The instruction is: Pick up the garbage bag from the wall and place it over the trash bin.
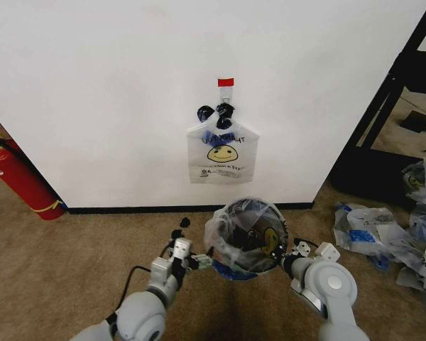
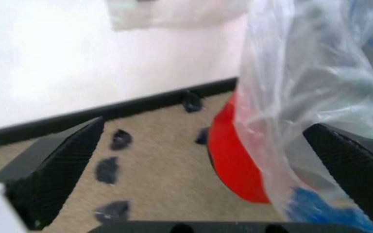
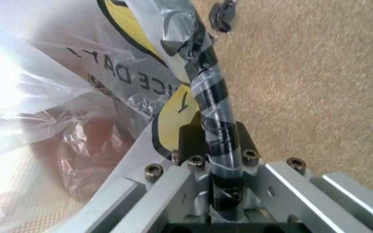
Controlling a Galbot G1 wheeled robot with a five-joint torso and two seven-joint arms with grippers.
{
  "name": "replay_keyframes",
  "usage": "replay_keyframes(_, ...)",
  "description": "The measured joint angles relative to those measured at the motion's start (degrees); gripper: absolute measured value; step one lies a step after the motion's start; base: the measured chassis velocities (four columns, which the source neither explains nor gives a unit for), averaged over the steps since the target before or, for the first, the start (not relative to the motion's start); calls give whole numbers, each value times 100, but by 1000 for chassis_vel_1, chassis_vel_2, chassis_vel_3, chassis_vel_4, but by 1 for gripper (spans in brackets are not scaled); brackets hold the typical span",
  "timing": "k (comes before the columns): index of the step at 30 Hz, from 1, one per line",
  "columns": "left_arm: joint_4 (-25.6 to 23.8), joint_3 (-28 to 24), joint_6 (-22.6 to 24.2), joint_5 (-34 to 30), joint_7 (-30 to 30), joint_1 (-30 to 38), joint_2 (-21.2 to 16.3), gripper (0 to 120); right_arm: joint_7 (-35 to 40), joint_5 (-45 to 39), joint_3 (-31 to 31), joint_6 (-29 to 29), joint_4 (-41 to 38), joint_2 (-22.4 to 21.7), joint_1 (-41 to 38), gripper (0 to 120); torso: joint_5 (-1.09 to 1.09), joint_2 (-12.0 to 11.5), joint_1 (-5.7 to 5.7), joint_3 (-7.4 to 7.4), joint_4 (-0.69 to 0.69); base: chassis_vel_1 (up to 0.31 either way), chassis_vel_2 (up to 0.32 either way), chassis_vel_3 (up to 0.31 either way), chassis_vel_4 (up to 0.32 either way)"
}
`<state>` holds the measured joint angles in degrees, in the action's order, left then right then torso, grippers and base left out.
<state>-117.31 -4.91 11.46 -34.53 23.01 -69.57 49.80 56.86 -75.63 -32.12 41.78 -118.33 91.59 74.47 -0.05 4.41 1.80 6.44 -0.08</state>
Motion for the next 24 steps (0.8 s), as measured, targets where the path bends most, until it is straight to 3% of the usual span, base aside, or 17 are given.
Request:
replay_keyframes(2, -130, 349, -35, 105, -140, -285, -99, 114, 9, 29, 17, -5, 120, 52, -74, 0, 0, 0, 0, 0, 1, 0, 0, 0, 0)
replay_keyframes(5, -184, 479, -157, 318, -288, -560, -192, 115, 41, -17, -5, -18, 171, 53, -146, 0, 0, 0, 0, 0, 0, 0, 0, 0, 0)
replay_keyframes(17, -92, 93, -281, 653, -274, -590, 6, 101, 70, -117, 75, -8, -106, 63, 63, 0, -1, 0, 0, 0, -1, 0, 0, 0, 0)
replay_keyframes(24, -463, 854, -277, 496, -227, -1014, -223, 100, 100, -118, 49, -14, 74, 60, -102, 0, 0, 0, 0, 0, 0, 0, 0, 0, 0)
